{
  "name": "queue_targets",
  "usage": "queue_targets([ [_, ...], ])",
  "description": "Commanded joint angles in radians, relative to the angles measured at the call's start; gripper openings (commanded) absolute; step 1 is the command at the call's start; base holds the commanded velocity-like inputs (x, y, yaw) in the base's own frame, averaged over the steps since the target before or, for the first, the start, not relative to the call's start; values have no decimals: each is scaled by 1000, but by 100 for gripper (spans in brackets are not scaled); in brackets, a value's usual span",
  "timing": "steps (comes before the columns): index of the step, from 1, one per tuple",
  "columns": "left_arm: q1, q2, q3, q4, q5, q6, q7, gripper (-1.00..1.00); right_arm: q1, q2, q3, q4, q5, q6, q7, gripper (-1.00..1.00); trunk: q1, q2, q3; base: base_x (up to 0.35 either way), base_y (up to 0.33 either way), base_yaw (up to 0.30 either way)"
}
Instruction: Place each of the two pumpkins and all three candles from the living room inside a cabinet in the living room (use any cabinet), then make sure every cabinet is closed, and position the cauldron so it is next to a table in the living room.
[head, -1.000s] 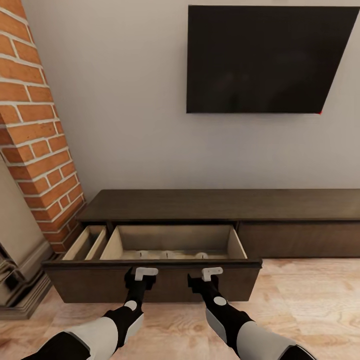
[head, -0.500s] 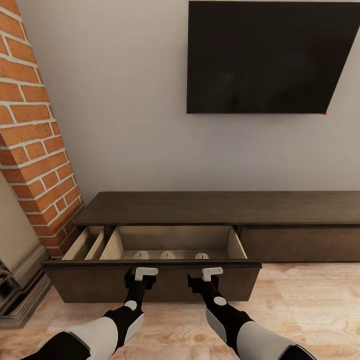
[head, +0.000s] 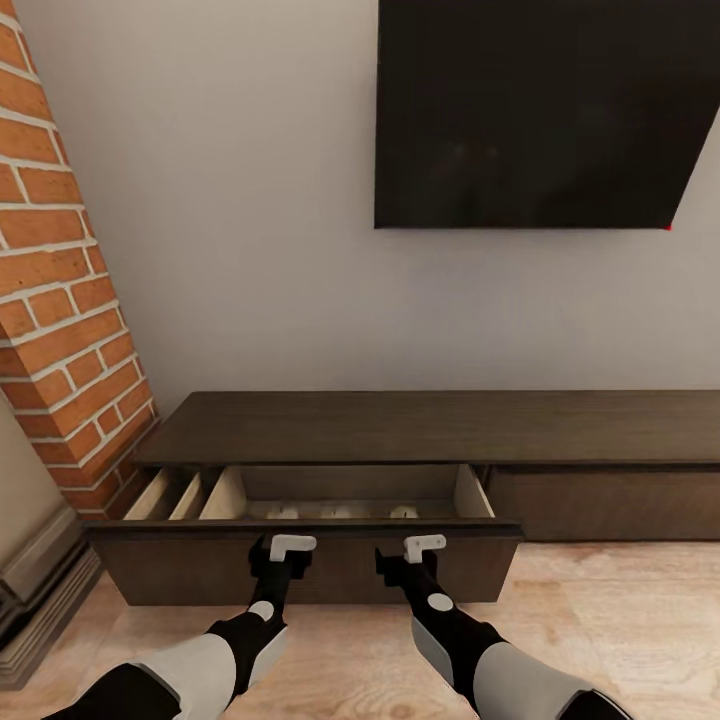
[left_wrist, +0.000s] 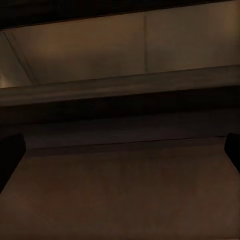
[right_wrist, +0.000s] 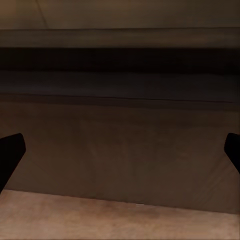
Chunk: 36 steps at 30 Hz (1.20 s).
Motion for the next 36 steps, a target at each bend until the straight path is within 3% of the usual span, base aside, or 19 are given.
queue_targets([
  [1,-1,0,-9,1,8,-3,2,100,-1,0,9,1,-7,-3,-6,100,0,0,-1,332,0,0],
  [36,-1,0,-9,1,8,-3,2,100,0,0,10,1,-5,-4,-6,100,0,0,-1,148,0,0],
])
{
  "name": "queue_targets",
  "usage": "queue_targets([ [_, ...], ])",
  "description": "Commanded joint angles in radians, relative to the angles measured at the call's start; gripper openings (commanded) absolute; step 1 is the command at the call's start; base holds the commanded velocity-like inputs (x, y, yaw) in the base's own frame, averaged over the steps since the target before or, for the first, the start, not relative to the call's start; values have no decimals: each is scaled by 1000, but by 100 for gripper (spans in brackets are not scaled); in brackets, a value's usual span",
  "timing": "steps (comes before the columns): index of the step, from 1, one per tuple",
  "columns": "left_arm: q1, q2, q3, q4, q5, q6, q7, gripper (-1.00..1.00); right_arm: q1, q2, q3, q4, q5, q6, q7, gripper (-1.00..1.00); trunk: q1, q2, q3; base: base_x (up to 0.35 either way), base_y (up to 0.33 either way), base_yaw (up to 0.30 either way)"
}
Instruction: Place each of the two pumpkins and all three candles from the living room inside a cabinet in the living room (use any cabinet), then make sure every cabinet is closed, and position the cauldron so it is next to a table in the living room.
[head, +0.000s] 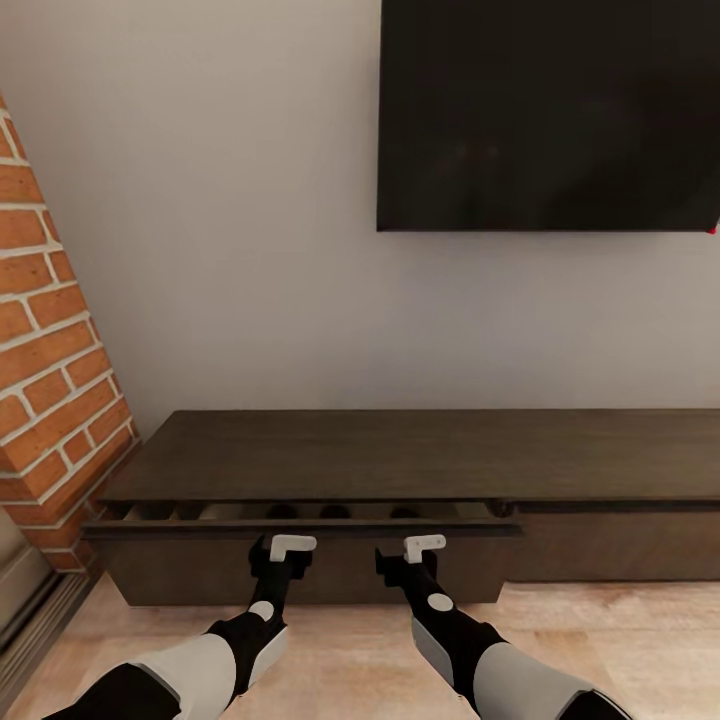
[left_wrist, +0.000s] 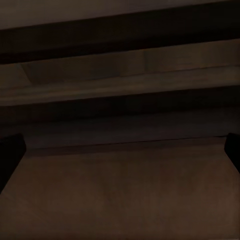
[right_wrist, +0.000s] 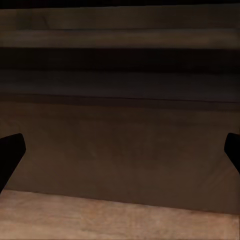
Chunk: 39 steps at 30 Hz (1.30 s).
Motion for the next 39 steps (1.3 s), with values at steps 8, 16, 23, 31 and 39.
queue_targets([
  [8,-1,0,-8,2,9,-3,2,100,-1,0,9,0,-7,-3,-6,100,0,0,-1,150,0,0],
  [16,-1,0,-8,1,9,-3,2,100,-1,0,8,0,-7,-3,-6,100,0,0,-1,7,0,0],
  [23,-1,0,-8,1,9,-3,3,100,-1,0,9,0,-7,-4,-6,100,0,0,-1,140,0,0],
  [31,-1,0,-8,1,9,-3,2,100,-2,0,9,0,-7,-3,-6,100,0,0,-1,70,0,0],
  [39,-1,0,-8,1,9,-3,2,100,-2,0,9,0,-7,-3,-6,100,0,0,-1,2,0,0],
])
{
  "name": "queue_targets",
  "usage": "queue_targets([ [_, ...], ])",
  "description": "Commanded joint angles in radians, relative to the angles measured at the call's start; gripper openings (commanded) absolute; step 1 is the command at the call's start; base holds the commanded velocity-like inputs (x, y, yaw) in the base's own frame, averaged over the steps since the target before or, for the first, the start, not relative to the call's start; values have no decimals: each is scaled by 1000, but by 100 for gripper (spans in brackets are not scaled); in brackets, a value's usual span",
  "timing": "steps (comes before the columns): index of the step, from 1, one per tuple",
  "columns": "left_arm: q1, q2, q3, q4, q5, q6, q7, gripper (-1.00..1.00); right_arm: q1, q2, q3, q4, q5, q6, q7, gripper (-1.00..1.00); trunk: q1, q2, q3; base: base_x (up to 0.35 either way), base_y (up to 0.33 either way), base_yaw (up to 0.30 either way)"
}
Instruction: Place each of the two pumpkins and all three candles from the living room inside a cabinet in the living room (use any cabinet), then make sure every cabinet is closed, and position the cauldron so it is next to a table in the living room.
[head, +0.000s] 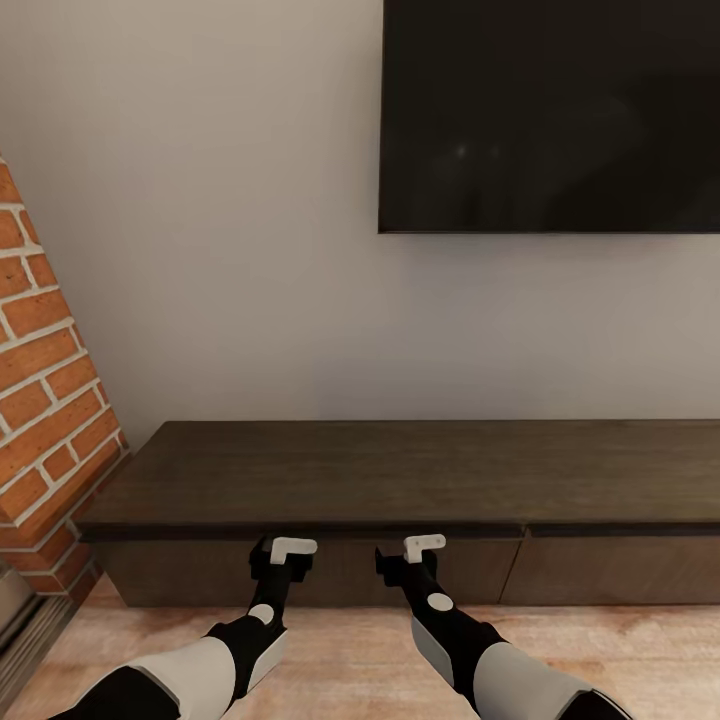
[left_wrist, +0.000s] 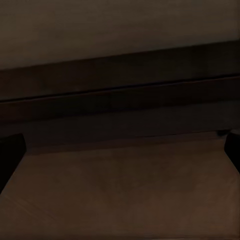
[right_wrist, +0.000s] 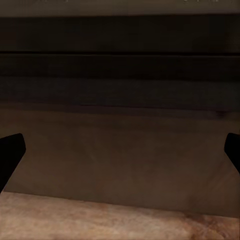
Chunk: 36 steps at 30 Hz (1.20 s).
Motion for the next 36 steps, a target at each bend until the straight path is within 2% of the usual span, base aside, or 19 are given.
queue_targets([
  [1,-8,-1,3,2,16,-5,2,100,0,0,9,1,-7,-3,-6,100,0,0,-1,0,0,0],
  [8,-8,-1,3,3,16,-4,1,100,-1,0,12,1,-5,-4,-6,100,0,0,-1,-46,0,0],
  [23,-8,-1,3,3,16,-4,-4,100,-1,0,14,1,-4,-4,-7,100,0,0,-1,-208,0,0],
  [36,-8,-2,3,3,17,-4,-11,100,0,0,11,1,-5,0,-5,100,0,0,-1,-26,0,0],
])
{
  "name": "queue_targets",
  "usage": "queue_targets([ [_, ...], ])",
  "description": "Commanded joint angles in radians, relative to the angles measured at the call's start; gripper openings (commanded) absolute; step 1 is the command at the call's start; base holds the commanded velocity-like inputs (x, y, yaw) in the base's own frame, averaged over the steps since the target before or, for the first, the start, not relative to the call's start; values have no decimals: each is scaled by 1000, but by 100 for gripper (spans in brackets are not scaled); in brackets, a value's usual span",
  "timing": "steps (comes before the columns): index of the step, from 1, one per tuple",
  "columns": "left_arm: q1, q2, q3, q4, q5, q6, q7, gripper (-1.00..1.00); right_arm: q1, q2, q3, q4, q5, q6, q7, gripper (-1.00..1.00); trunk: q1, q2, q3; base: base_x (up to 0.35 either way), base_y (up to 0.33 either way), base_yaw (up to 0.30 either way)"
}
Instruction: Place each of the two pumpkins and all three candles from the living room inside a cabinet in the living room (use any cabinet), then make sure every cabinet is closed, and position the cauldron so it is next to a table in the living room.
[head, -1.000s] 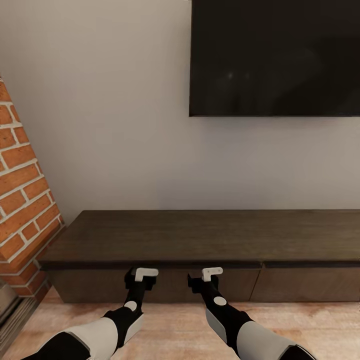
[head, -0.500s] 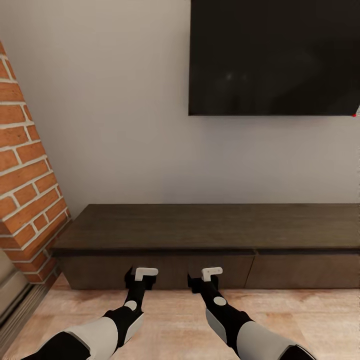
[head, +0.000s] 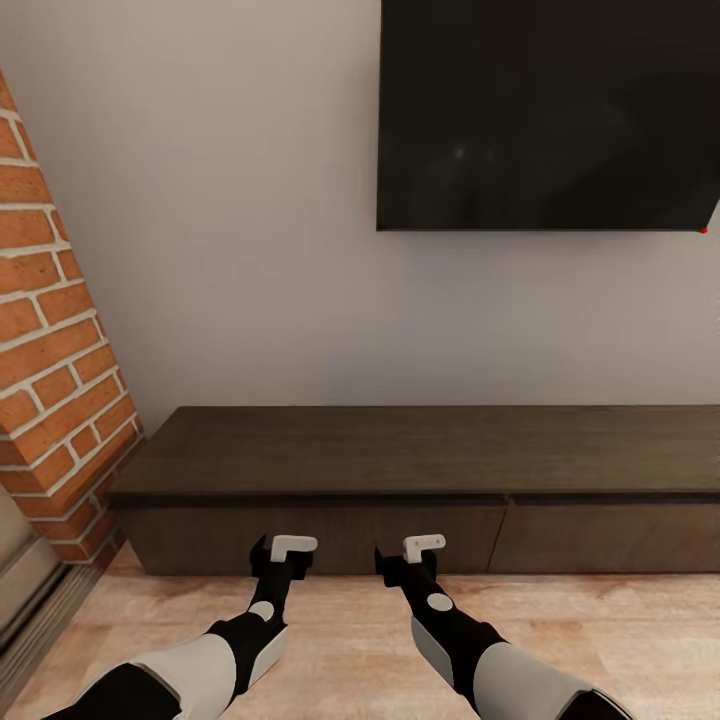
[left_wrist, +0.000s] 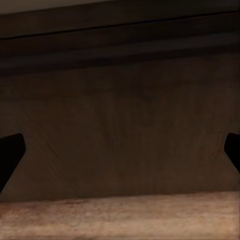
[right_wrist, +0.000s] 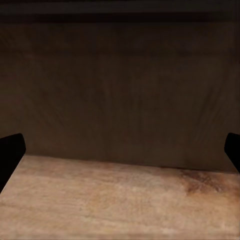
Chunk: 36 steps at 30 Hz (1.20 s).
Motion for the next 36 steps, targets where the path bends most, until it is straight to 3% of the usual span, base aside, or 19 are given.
queue_targets([
  [1,-1,-1,-9,1,8,-3,3,100,-1,0,8,1,-7,-3,-5,100,0,0,-1,-1,-42,0],
  [17,-1,-1,-9,2,8,-3,3,100,-1,0,11,-1,-7,-2,-4,100,0,0,-1,0,-240,0],
  [36,-1,-2,-9,2,9,-3,3,100,-1,0,11,-2,-6,-3,-2,100,0,0,11,0,-13,0],
])
